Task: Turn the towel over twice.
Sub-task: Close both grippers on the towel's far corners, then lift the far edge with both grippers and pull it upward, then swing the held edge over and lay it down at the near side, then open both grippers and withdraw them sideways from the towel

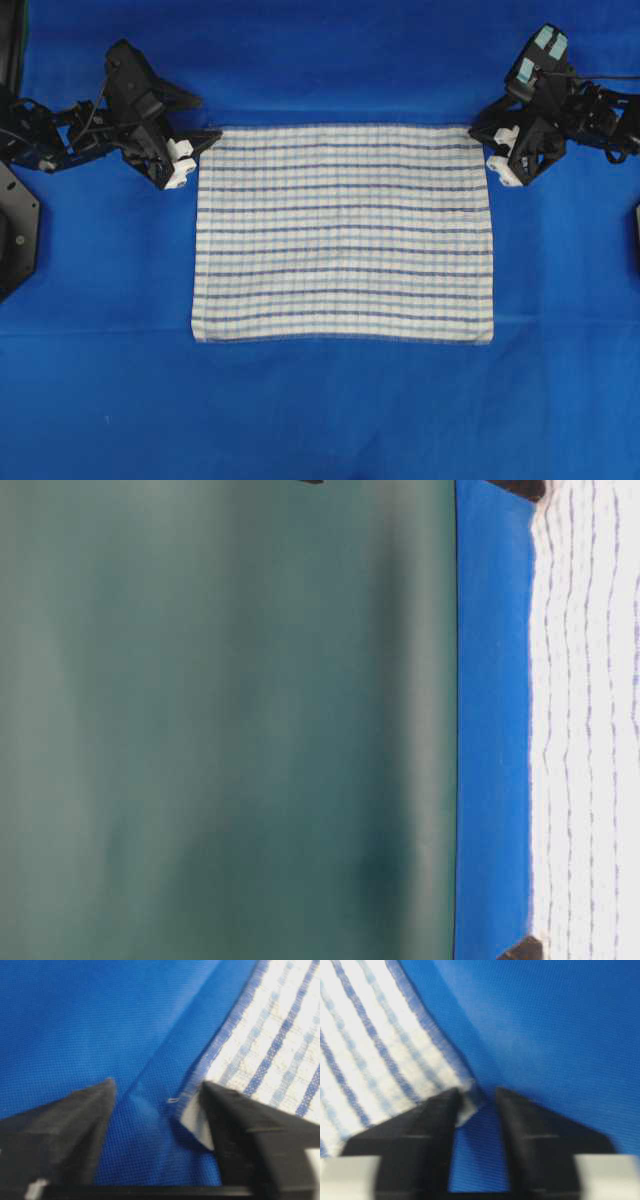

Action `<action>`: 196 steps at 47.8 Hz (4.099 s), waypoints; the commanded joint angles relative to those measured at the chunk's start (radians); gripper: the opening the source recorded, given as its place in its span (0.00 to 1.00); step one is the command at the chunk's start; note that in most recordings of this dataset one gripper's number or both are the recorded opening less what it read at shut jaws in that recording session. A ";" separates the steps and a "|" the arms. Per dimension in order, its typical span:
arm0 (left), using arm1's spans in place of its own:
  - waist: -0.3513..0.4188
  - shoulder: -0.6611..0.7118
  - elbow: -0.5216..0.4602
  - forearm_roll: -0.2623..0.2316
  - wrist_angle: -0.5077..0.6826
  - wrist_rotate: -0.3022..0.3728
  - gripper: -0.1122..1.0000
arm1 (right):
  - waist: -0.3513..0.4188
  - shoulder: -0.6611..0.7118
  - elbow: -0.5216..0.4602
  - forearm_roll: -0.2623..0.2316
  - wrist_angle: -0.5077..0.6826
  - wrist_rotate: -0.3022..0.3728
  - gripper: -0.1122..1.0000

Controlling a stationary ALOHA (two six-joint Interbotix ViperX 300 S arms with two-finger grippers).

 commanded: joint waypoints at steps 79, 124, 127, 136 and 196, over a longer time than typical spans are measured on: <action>0.126 -0.712 -0.359 0.008 0.568 0.310 0.14 | -0.241 -0.675 -0.275 -0.095 0.311 -0.034 0.15; -0.318 -0.465 -0.133 0.000 0.663 0.041 0.14 | 0.276 -0.612 -0.006 0.002 0.499 0.278 0.15; -0.359 -0.426 -0.129 0.000 0.647 -0.014 0.14 | 0.334 -0.584 0.008 0.002 0.486 0.319 0.15; -0.489 -0.348 -0.127 0.000 0.632 -0.133 0.14 | 0.546 -0.491 0.026 0.002 0.446 0.443 0.15; -0.721 -0.291 -0.137 0.002 0.583 -0.261 0.19 | 0.785 -0.288 -0.049 -0.011 0.390 0.554 0.22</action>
